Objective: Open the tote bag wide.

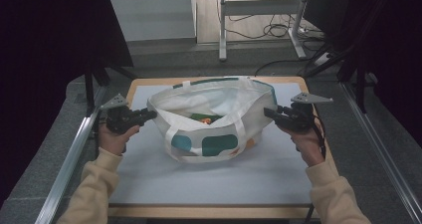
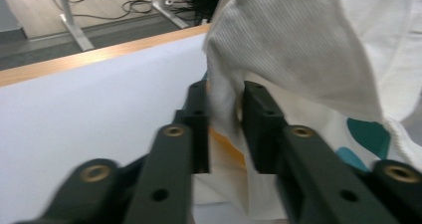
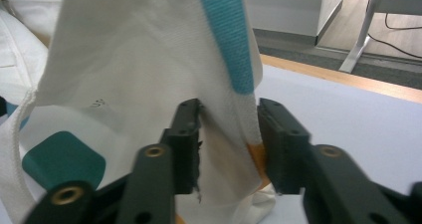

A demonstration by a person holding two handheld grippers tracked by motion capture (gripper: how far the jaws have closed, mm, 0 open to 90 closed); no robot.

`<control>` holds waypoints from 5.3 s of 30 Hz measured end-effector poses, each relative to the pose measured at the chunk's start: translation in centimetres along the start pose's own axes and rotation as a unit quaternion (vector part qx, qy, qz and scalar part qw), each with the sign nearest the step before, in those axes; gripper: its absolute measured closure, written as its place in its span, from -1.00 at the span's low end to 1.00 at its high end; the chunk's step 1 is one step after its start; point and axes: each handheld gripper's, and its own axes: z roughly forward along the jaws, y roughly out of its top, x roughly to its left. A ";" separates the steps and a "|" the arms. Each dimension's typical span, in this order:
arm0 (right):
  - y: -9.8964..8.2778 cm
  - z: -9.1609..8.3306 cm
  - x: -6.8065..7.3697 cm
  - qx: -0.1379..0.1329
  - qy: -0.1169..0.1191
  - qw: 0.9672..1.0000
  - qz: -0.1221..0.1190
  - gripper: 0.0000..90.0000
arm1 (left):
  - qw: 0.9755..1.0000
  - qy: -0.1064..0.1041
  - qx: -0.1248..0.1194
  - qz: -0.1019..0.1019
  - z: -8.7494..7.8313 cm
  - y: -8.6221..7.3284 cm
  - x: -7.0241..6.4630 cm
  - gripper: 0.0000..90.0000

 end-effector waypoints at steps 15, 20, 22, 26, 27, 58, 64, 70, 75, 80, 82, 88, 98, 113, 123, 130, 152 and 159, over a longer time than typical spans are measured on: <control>-0.9 0.3 -0.3 -0.008 -0.009 1.000 -0.011 0.84 | 1.000 -0.004 0.005 -0.009 0.3 -1.2 0.3 0.87; -1.5 0.5 -0.1 -0.001 -0.024 0.999 -0.024 0.85 | 1.000 -0.004 0.010 -0.014 0.4 -1.8 0.4 0.88; -1.8 0.5 -0.2 -0.001 -0.022 1.000 -0.019 0.86 | 1.000 -0.006 0.010 -0.016 0.4 -2.0 0.3 0.88; -2.5 0.1 0.1 0.003 -0.024 0.999 -0.022 0.86 | 1.000 -0.008 0.014 -0.015 0.2 -2.5 0.1 0.88; -3.0 0.1 0.4 0.007 -0.029 0.999 -0.028 0.86 | 1.000 -0.006 0.018 -0.013 0.2 -2.8 0.0 0.88; -7.7 2.2 -0.2 0.077 -0.012 0.997 -0.019 0.92 | 0.997 -0.018 0.066 -0.040 2.1 -6.6 1.1 0.90; -7.1 -0.2 0.8 0.063 -0.003 0.997 -0.039 0.92 | 0.997 -0.034 0.055 -0.033 0.4 -6.7 0.5 0.90; -7.9 -0.4 0.7 0.071 0.010 0.997 -0.026 0.92 | 0.997 -0.045 0.055 -0.033 0.0 -7.1 0.2 0.90; -8.6 0.1 0.8 0.089 0.011 0.996 -0.025 0.93 | 0.996 -0.046 0.071 -0.039 0.6 -7.8 0.4 0.90; -9.4 0.9 0.6 0.103 0.013 0.994 -0.015 0.92 | 0.996 -0.044 0.072 -0.041 0.9 -7.9 0.4 0.90; -9.4 1.3 0.4 0.107 0.012 0.994 -0.010 0.92 | 0.996 -0.041 0.073 -0.041 1.2 -8.0 0.4 0.90; -9.5 2.0 0.4 0.110 0.009 0.994 -0.008 0.92 | 0.996 -0.039 0.072 -0.044 1.5 -8.0 0.5 0.90; -10.2 3.2 0.6 0.125 0.006 0.992 -0.007 0.92 | 0.994 -0.034 0.093 -0.042 2.9 -8.9 0.5 0.90; -10.5 4.2 0.6 0.139 0.006 0.990 -0.013 0.93 | 0.993 -0.025 0.106 -0.041 4.1 -9.3 0.5 0.90; -10.0 2.9 0.4 0.110 -0.011 0.994 -0.015 0.64 | 0.997 -0.014 0.072 -0.036 2.8 -9.0 0.5 0.67; -9.8 1.4 0.3 0.096 -0.020 0.995 0.000 0.24 | 0.998 -0.013 0.039 -0.041 0.8 -8.8 0.4 0.12; -4.8 -4.4 6.4 0.023 0.046 0.998 -0.023 0.21 | 0.998 0.004 -0.017 0.058 -2.5 -1.3 -7.1 0.00; -2.9 -0.7 8.0 0.040 0.075 0.996 -0.036 0.17 | 0.999 -0.028 -0.001 0.041 1.3 1.5 -5.7 -0.24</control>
